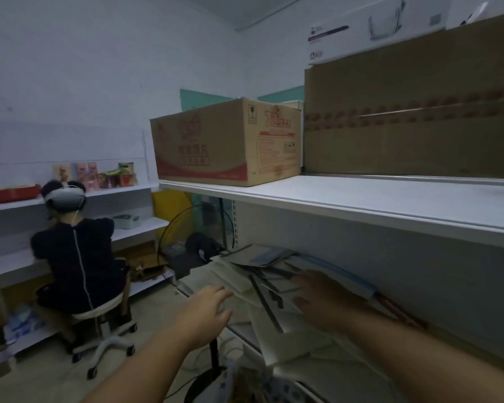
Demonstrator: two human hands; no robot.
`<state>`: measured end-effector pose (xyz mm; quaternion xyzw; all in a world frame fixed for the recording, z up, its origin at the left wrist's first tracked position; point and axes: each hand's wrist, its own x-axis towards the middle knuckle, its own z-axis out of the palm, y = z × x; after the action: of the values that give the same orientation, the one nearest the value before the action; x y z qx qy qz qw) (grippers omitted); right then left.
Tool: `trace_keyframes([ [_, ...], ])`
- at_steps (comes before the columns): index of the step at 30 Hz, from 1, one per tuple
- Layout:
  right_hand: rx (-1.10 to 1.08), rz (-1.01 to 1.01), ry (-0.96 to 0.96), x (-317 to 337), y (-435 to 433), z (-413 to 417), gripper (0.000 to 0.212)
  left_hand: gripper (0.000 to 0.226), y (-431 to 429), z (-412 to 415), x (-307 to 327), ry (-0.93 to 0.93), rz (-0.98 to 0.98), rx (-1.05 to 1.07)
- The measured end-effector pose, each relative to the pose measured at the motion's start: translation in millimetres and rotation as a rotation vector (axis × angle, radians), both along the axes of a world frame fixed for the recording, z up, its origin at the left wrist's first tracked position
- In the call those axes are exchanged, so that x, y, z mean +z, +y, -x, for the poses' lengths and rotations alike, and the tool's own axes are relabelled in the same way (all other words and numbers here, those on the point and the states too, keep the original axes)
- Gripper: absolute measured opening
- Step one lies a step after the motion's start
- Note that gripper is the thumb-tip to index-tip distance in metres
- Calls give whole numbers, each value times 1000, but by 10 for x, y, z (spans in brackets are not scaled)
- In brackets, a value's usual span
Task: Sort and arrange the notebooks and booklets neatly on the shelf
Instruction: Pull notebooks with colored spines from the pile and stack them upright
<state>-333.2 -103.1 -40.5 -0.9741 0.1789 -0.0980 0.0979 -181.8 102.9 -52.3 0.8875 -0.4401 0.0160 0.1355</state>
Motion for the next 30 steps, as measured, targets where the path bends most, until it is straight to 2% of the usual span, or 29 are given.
trace_keyframes([
  [3, -36, -5, 27, 14, 42, -241, 43, 43, -35, -192, -23, 113, 55, -48],
  [8, -58, -41, -80, 118, 77, -858, 45, 37, -141, -536, -10, 221, 103, -123],
  [12, -21, 2, -8, 72, 80, -1329, 53, 39, -198, -813, -57, 247, -16, -193],
  [14, -37, 39, 117, 3, 77, -1535, 56, 39, -229, -942, -92, 217, -113, -247],
  [17, -61, 44, 187, -55, 46, -1776, 41, 37, -246, -1210, -105, 253, -115, -248],
  [21, -41, 182, 157, -51, -87, -1965, 28, 29, -308, -1629, -80, 449, 137, -176],
  [24, -5, 321, 223, -25, -129, -1989, 19, 21, -447, -1787, -17, 796, 485, -41],
  [26, -73, 320, 78, 9, -175, -1992, 14, 18, -554, -1904, 4, 1025, 616, 22],
  [27, -67, 313, -52, 34, -212, -1970, 9, 19, -609, -1960, 7, 1092, 648, 31],
  [29, -59, 339, -209, 70, -236, -1836, 13, 21, -698, -2060, -6, 1191, 712, 13],
  [30, -72, 276, -179, 61, -216, -1830, 15, 21, -742, -2123, -32, 1224, 715, -11],
])
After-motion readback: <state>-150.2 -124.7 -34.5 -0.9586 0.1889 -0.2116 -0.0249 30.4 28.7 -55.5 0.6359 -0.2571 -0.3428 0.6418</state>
